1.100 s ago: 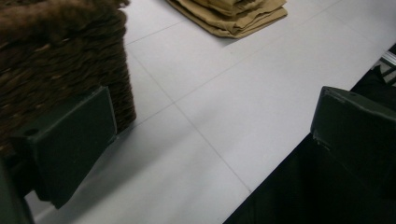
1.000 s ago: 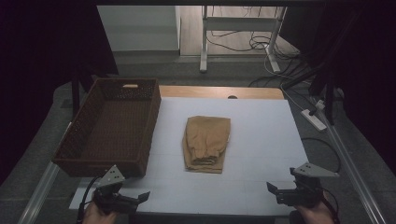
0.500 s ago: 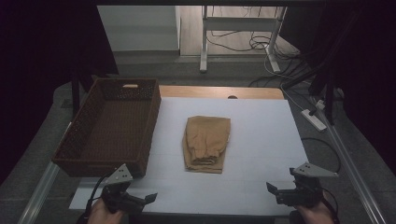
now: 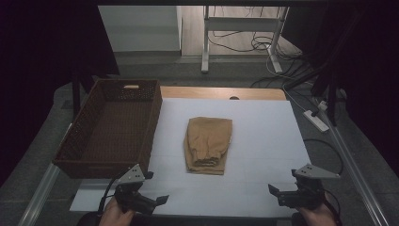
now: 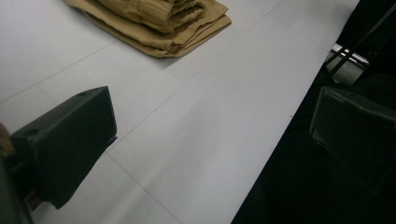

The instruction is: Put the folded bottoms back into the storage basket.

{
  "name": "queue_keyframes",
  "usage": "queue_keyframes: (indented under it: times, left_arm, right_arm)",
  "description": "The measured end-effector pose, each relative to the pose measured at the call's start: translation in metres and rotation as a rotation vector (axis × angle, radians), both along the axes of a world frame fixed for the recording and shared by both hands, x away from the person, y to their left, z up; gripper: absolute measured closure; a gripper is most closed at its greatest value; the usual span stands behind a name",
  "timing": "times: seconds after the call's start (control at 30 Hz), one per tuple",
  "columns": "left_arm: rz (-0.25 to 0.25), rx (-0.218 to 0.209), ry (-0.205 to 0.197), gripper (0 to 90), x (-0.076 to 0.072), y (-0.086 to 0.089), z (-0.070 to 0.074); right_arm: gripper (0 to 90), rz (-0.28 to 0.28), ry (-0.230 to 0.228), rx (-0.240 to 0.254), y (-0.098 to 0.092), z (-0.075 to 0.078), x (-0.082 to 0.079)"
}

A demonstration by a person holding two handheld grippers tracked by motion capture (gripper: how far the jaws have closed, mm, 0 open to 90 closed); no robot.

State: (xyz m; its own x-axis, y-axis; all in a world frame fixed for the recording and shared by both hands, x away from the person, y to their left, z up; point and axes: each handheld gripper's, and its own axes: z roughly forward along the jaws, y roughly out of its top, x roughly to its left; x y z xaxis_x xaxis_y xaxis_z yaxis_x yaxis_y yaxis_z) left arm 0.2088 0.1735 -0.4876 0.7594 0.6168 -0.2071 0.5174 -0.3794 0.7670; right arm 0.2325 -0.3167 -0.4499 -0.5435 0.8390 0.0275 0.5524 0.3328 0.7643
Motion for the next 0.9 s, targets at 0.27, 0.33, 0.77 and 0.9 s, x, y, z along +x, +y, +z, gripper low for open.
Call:
queue_keyframes:
  times: [0.27,0.33,0.77,0.9]
  left_arm:
    - [-0.034,0.008,-0.006,0.0,0.006,-0.014,0.000]
    - [-0.042,0.011,-0.009,0.0,0.009,-0.017,-0.001]
    - [-0.074,0.047,-0.010,0.0,0.025,-0.036,-0.003]
    - [-0.079,0.050,-0.009,0.0,0.032,-0.040,-0.002]
  right_arm:
    - [0.0,0.003,0.002,-0.002,0.000,0.000,0.000]
    - [0.0,0.003,0.002,-0.004,0.000,0.000,0.000]
    - [0.0,0.012,0.003,-0.013,0.002,-0.001,0.000]
    - [0.0,0.014,0.005,-0.017,0.002,0.000,0.000]
